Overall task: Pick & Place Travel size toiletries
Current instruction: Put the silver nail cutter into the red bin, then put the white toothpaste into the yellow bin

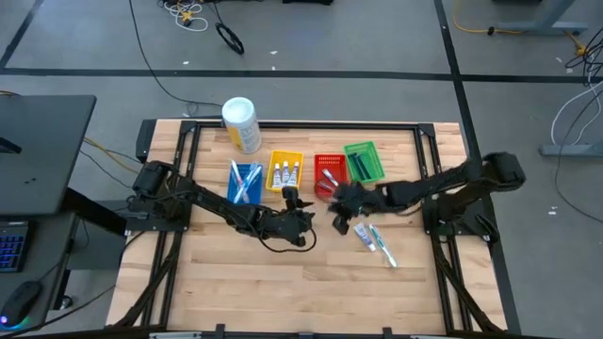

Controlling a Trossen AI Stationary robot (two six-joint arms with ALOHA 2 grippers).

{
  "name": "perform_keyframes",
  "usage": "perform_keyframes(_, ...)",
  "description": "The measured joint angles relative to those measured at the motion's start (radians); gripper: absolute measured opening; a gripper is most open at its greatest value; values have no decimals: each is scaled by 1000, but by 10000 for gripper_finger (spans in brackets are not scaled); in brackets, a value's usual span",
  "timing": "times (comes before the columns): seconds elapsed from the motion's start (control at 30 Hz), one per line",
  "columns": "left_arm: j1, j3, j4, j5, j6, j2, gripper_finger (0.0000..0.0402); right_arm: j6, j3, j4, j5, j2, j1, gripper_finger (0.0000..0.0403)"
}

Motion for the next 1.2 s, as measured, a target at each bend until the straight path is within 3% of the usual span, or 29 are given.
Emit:
perform_keyframes(0.23, 50, 0, 5, 93, -110, 0, 169, -197, 2, -54, 107, -181, -153, 44)
perform_keyframes(0.43, 107, 0, 80, 265, -151, 1, 158, -278, -15, -38, 12, -102, -287, 44)
perform_keyframes(0.57, 134, 0, 98, 305, -182, 1, 151, -343, -17, 14, -38, -47, -336, 46)
perform_keyframes(0.67, 146, 0, 99, 309, -187, 1, 148, -375, -16, 6, -107, -17, -357, 60)
perform_keyframes(0.9, 153, 0, 99, 310, -191, 1, 144, -385, -17, 15, -78, 10, -377, 131)
perform_keyframes(1.2, 152, 0, 99, 310, -209, 1, 144, -345, 37, -160, -81, -119, -310, 183)
